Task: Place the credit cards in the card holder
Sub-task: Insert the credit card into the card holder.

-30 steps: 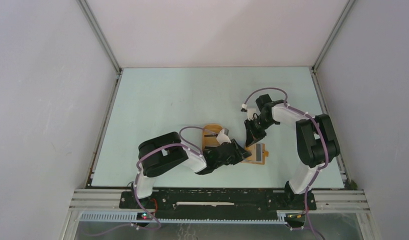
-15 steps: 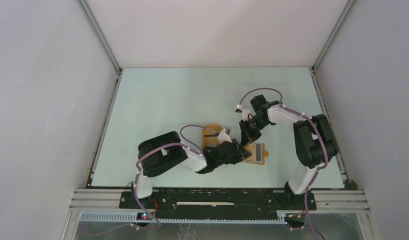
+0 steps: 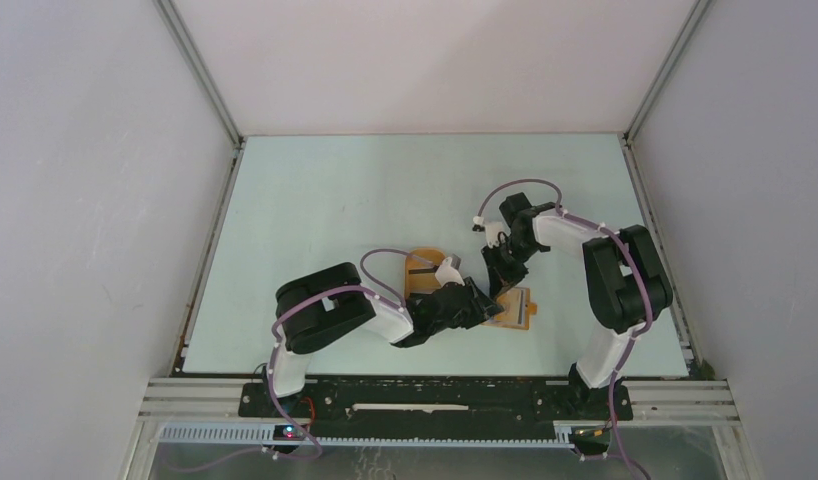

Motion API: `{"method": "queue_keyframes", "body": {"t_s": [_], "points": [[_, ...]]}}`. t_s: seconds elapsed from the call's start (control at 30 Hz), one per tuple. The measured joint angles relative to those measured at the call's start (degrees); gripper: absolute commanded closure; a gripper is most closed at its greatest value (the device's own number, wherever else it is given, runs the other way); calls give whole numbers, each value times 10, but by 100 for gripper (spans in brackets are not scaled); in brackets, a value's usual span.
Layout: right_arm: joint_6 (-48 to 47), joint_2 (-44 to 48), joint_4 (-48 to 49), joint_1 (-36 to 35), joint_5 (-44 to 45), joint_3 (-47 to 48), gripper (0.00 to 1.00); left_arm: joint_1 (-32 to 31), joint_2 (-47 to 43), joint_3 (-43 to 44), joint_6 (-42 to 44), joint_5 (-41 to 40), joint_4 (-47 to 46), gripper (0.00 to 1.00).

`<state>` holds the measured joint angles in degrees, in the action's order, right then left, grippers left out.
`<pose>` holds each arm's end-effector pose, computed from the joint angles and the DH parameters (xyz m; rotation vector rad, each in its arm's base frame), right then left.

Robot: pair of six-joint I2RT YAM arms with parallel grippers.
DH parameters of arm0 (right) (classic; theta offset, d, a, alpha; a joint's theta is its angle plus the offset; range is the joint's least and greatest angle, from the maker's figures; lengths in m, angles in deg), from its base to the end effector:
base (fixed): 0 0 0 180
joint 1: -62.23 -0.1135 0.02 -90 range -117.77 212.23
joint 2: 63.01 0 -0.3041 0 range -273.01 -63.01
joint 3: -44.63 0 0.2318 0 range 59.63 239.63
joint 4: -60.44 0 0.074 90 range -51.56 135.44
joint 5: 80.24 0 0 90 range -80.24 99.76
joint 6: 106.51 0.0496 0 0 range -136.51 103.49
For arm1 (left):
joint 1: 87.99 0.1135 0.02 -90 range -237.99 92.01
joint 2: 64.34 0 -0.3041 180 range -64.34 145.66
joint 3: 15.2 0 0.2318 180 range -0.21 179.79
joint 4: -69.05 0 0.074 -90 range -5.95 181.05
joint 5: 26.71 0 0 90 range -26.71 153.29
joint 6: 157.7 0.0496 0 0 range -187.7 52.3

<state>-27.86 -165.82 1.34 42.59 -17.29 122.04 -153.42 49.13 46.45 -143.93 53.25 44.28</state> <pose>0.2826 0.1248 0.1930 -0.8334 2.8766 0.7289 0.1716 -0.3545 0.1544 -0.3431 2.3016 -1.2766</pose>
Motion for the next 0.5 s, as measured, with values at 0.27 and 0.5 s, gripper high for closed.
{"method": "queue_keyframes", "body": {"t_s": [0.27,0.5], "points": [[-34,9,-20,4,24,-2,89,3,-1,0,3,4,1,67],[-63,32,-34,21,23,-12,88,4,-8,0,14,8,13,70]]}}
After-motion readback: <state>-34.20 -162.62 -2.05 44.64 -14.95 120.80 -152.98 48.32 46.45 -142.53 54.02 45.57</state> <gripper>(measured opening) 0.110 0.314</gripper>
